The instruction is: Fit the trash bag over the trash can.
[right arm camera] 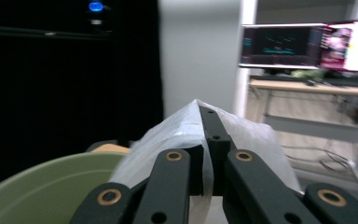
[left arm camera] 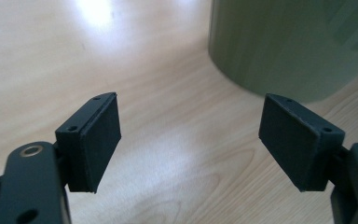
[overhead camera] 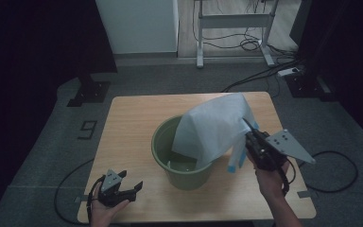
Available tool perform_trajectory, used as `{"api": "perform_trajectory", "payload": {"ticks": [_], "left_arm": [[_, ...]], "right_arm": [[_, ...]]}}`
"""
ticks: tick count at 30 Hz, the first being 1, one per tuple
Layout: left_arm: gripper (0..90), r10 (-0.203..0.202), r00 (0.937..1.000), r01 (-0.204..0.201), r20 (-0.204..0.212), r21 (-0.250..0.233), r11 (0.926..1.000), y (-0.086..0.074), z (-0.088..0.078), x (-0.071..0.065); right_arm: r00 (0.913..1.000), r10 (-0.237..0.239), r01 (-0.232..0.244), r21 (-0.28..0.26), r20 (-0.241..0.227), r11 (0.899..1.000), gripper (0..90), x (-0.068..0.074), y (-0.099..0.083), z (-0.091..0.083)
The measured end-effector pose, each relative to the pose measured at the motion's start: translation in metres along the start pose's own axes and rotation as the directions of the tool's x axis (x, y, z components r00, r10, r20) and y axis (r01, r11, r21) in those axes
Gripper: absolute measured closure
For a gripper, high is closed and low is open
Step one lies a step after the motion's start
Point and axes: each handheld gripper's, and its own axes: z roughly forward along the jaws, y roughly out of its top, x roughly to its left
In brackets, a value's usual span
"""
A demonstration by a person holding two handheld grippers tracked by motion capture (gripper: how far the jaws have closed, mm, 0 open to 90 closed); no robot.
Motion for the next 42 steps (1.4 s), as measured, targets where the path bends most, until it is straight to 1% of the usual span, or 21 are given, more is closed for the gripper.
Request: {"api": "perform_trajectory", "payload": {"ticks": [1, 2, 3, 7, 9, 10, 11, 12, 13, 14, 18, 19, 20, 21, 22, 27, 29, 31, 35, 39, 42], "left_arm": [[20.4, 0.003, 1.0000, -0.003, -0.009, -0.028, 0.9996, 0.005, -0.007, -0.002], [20.5, 0.003, 1.0000, -0.003, -0.009, -0.028, 0.9996, 0.005, -0.007, -0.002], [20.5, 0.002, 0.9999, -0.002, -0.012, -0.055, 0.9985, 0.008, -0.014, -0.003], [21.8, -0.004, 1.0000, 0.003, -0.007, -0.091, 0.9958, 0.014, -0.021, -0.007], [23.8, -0.018, 0.9998, 0.018, 0.003, -0.128, 0.9916, 0.021, -0.026, -0.012], [23.8, -0.018, 0.9998, 0.018, 0.003, -0.128, 0.9916, 0.021, -0.026, -0.012], [23.7, -0.017, 0.9998, 0.019, 0.013, -0.150, 0.9885, 0.026, -0.029, -0.017], [23.5, -0.017, 0.9998, 0.019, 0.013, -0.150, 0.9885, 0.026, -0.029, -0.017], [23.2, -0.005, 0.9999, 0.007, 0.014, -0.177, 0.9842, 0.033, -0.032, -0.024], [23.0, -0.005, 0.9999, 0.007, 0.014, -0.177, 0.9842, 0.033, -0.032, -0.024], [22.6, 0.004, 0.9997, 0.002, 0.025, -0.246, 0.9692, 0.050, -0.038, -0.035], [22.6, 0.004, 0.9992, 0.008, 0.039, -0.280, 0.9599, 0.061, -0.041, -0.042], [22.6, 0.004, 0.9992, 0.008, 0.039, -0.280, 0.9599, 0.061, -0.041, -0.042], [22.6, 0.017, 0.9991, -0.005, 0.038, -0.297, 0.9548, 0.072, -0.040, -0.049], [22.6, 0.017, 0.9991, -0.005, 0.038, -0.297, 0.9548, 0.072, -0.040, -0.049], [22.3, 0.039, 0.9979, -0.021, 0.052, -0.305, 0.9520, 0.099, -0.028, -0.068], [22.1, 0.037, 0.9980, -0.020, 0.052, -0.305, 0.9522, 0.104, -0.024, -0.073], [22.1, 0.030, 0.9980, -0.012, 0.055, -0.307, 0.9518, 0.107, -0.020, -0.078], [21.6, 0.026, 0.9982, -0.009, 0.053, -0.295, 0.9553, 0.112, -0.013, -0.087], [21.4, 0.047, 0.9969, -0.026, 0.063, -0.300, 0.9536, 0.118, -0.014, -0.094], [21.2, 0.054, 0.9962, -0.031, 0.068, -0.301, 0.9532, 0.119, -0.014, -0.096]], "right_arm": [[0.9990, -0.024, 0.025, 0.012, -0.038, 1.000, 88.6, 0.012, 0.000, 0.006], [0.9990, -0.024, 0.025, 0.012, -0.038, 1.000, 88.6, 0.012, 0.000, 0.006], [0.9970, -0.040, 0.042, 0.027, -0.067, 0.999, 88.5, 0.021, -0.002, 0.013], [0.9952, -0.026, 0.030, 0.050, -0.094, 0.998, 88.5, 0.028, -0.009, 0.021], [0.9938, 0.008, 0.000, 0.072, -0.111, 0.997, 88.5, 0.029, -0.015, 0.027], [0.9938, 0.008, 0.000, 0.072, -0.111, 0.997, 88.5, 0.029, -0.015, 0.027], [0.9929, 0.016, -0.006, 0.084, -0.118, 0.996, 88.4, 0.028, -0.017, 0.029], [0.9929, 0.016, -0.006, 0.084, -0.118, 0.996, 88.4, 0.028, -0.017, 0.029], [0.9924, 0.018, -0.007, 0.097, -0.122, 0.995, 88.3, 0.027, -0.019, 0.029], [0.9924, 0.018, -0.007, 0.097, -0.122, 0.995, 88.3, 0.027, -0.019, 0.029], [0.9917, 0.028, -0.014, 0.109, -0.125, 0.994, 88.1, 0.024, -0.020, 0.030], [0.9910, 0.033, -0.018, 0.113, -0.130, 0.993, 88.0, 0.023, -0.020, 0.031], [0.9910, 0.033, -0.018, 0.113, -0.130, 0.993, 88.0, 0.023, -0.020, 0.031], [0.9905, 0.032, -0.016, 0.116, -0.134, 0.993, 88.0, 0.023, -0.019, 0.032], [0.9905, 0.032, -0.016, 0.116, -0.134, 0.993, 88.0, 0.023, -0.019, 0.032], [0.9883, 0.041, -0.022, 0.129, -0.147, 0.991, 87.1, 0.025, -0.017, 0.039], [0.9882, 0.035, -0.014, 0.138, -0.149, 0.990, 87.1, 0.027, -0.017, 0.040], [0.9879, 0.029, -0.007, 0.142, -0.152, 0.990, 87.1, 0.029, -0.016, 0.041], [0.9872, 0.026, -0.001, 0.157, -0.157, 0.988, 87.1, 0.035, -0.016, 0.043], [0.9858, 0.019, 0.010, 0.170, -0.167, 0.985, 87.5, 0.043, -0.013, 0.046], [0.9815, 0.000, 0.033, 0.170, -0.192, 0.985, 87.8, 0.052, -0.005, 0.049]]}}
